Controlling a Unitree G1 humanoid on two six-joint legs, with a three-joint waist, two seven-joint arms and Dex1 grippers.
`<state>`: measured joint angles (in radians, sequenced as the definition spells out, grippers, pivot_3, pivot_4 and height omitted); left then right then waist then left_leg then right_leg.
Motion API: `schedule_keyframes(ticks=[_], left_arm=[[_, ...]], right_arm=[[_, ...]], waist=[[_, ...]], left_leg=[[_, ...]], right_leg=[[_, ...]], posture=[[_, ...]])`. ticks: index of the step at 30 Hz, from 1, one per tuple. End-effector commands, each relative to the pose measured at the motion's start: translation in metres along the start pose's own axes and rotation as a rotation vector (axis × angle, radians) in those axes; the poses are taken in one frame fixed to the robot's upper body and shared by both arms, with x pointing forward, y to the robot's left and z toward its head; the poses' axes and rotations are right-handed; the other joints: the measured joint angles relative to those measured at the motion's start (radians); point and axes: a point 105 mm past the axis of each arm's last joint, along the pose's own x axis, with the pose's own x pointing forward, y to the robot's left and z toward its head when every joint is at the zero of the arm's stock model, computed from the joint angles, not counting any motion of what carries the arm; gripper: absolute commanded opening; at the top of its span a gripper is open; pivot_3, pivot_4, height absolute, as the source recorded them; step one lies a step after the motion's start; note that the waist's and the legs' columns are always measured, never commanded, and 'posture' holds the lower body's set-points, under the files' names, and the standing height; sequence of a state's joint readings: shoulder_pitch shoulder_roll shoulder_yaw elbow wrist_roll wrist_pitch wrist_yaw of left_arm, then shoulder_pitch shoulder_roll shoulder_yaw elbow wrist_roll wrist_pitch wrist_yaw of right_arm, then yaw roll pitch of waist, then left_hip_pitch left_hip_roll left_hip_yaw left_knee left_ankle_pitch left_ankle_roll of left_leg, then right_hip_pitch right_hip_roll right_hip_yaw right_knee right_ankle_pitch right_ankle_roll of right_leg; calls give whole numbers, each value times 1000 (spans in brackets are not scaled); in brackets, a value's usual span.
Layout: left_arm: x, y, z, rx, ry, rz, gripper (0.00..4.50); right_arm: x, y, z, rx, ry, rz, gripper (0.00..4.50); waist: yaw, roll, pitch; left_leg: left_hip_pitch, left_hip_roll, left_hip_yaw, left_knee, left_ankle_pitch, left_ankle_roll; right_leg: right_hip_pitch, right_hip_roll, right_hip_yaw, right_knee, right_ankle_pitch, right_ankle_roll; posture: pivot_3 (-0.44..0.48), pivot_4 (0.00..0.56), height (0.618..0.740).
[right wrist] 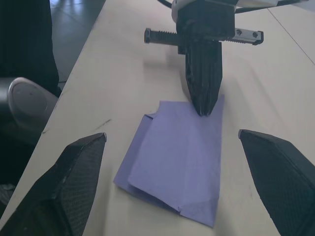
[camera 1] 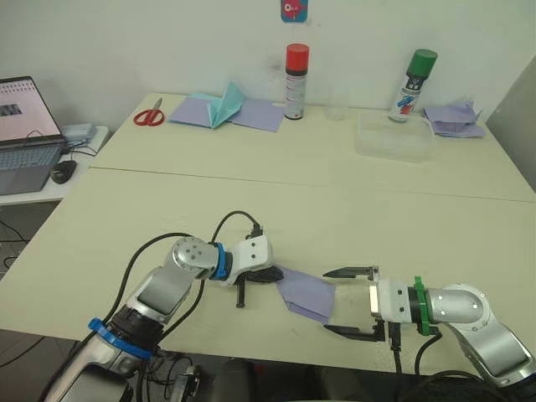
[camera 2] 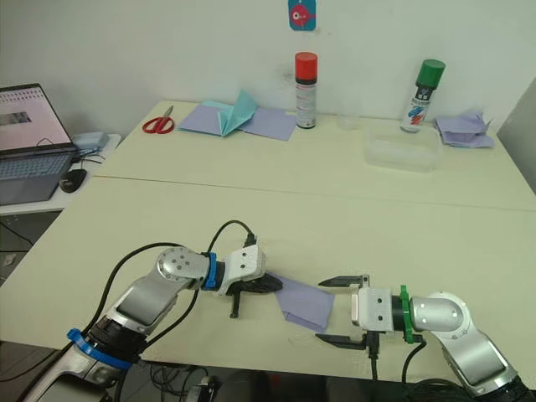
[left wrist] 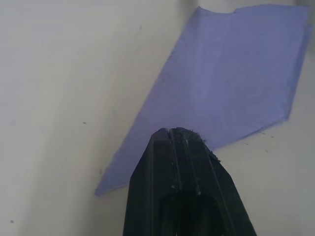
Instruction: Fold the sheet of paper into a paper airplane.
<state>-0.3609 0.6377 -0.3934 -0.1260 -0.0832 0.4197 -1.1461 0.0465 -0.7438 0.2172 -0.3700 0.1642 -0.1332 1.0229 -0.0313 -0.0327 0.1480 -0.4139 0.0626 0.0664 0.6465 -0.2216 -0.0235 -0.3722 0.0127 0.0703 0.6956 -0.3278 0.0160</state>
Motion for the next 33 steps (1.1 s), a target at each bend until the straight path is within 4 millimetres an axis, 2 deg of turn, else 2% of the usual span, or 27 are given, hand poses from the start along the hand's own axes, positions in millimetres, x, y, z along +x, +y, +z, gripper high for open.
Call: schedule_keyframes(ticks=[1, 8, 18, 22, 29, 33], left_arm=[[12, -26, -28, -138, 95, -83, 33], [16, -10, -22, -180, 62, 11, 33], [18, 17, -10, -206, 21, 62, 33], [23, 22, -7, -218, 12, 70, 33], [25, 25, -17, -189, 58, 83, 33], [25, 26, -19, -188, 58, 82, 33]], right_arm=[[1, -9, 0, -78, 17, -69, 4500], [11, -6, -15, -126, 53, -41, 4500], [10, -4, -12, -98, 31, -32, 4500], [11, -6, -11, -88, 28, -43, 4500], [14, -11, -9, -79, 27, -71, 4500], [18, -15, -8, -79, 21, -96, 4500]], waist=[[0, 0, 0], [9, 1, -2], [15, 1, -1], [15, 1, -1], [16, 1, -1], [15, 1, -1]], left_leg=[[0, 0, 0, 0, 0, 0], [2, -1, 0, 0, 0, 0], [4, -2, -1, 1, 0, 0], [5, -2, -1, 1, 0, 0], [6, -2, -2, 1, 0, 0], [15, -1, -3, -2, 0, 0]], right_leg=[[0, 0, 0, 0, 0, 0], [3, 0, 0, -1, 0, 0], [7, -1, 1, -2, 0, 0], [9, -1, 1, -4, 0, 0], [12, -1, 0, -6, 0, 0], [21, -2, 0, -13, 0, 0]], posture=[[0, 150, 740], [0, 150, 740], [0, 150, 740], [0, 150, 740], [0, 150, 740], [0, 150, 740]])
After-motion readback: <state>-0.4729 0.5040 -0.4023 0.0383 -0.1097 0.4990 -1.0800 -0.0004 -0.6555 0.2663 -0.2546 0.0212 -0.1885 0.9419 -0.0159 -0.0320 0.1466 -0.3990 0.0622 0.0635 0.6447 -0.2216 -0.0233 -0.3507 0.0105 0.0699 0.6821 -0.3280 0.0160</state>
